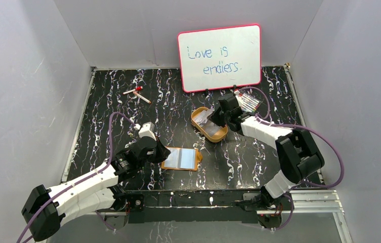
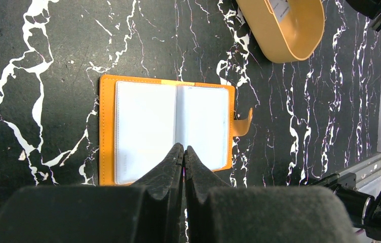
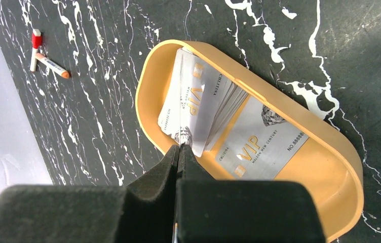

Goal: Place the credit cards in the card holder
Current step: Pick up the credit card from the storage box, then insert the credit card into the card holder.

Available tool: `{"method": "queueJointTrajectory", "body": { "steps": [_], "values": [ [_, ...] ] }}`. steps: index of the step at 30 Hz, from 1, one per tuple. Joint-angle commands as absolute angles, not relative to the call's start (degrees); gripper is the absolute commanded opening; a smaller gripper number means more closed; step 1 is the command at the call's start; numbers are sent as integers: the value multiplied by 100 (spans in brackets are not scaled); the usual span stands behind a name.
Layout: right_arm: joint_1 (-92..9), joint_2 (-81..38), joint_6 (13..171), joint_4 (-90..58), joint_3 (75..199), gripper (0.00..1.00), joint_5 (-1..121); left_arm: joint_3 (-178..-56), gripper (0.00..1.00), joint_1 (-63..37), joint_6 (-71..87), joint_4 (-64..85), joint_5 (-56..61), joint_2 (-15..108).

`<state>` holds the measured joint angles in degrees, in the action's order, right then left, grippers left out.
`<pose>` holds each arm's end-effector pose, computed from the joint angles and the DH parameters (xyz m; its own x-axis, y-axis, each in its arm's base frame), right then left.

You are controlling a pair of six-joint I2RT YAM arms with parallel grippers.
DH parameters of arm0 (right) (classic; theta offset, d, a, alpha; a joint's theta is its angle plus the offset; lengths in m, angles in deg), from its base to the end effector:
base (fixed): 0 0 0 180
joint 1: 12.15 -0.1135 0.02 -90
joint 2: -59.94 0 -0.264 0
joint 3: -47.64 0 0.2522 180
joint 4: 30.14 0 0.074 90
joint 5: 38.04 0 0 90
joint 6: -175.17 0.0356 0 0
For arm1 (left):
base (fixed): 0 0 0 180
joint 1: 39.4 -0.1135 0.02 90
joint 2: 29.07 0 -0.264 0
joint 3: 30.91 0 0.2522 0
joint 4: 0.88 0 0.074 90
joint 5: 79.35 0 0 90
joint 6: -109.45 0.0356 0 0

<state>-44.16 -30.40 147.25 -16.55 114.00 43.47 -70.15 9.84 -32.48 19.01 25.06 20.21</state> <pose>0.2899 0.1750 0.2084 -0.6177 0.6445 -0.4507 0.2578 0.7073 0.6582 0.1308 -0.1382 0.2155 -0.6676 -0.3934 -0.6321 0.1091 0.7882 -0.6057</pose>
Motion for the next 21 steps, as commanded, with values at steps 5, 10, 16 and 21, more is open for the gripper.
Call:
{"method": "queueJointTrajectory", "body": {
  "steps": [5, 10, 16, 21],
  "values": [
    [-4434, -2156, 13943, -1801, 11475, 0, 4322, -7281, 3, 973, -3117, 2109, 2779, 1850],
    [-4447, -1403, 13010, -1797, 11380, 0, 5521, -7342, 3, 973, -3087, 2304, 2942, 1710],
    [-4806, -519, 12560, -2106, 10662, 0, 7334, -7205, 3, 973, -3203, 2523, 3123, 1556],
    [-5552, -420, 13011, -2213, 10104, 0, 7407, -7060, 2, 974, -3418, 2704, 3260, 1594]
  ]
}}
